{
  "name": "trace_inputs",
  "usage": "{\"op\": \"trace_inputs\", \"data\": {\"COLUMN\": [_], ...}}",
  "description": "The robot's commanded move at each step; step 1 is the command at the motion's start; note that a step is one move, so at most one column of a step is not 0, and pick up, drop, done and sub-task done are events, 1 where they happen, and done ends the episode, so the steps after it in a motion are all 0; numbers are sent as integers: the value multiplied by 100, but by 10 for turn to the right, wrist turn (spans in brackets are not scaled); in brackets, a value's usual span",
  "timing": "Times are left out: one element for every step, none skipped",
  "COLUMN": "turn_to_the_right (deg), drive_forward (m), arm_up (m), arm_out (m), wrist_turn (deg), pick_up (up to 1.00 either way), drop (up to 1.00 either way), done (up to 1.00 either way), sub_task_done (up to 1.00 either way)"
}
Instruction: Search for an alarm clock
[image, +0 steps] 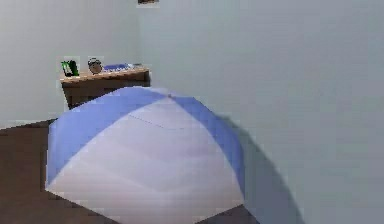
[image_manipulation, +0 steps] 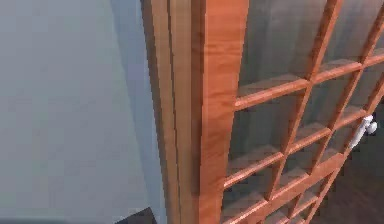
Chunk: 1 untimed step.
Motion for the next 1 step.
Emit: {"op": "trace_inputs", "data": {"turn_to_the_right": [-450], "drive_forward": [0], "arm_up": [0], "arm_out": [0], "wrist_turn": [0], "pick_up": [0], "drop": [0], "done": [0], "sub_task_done": [0]}}
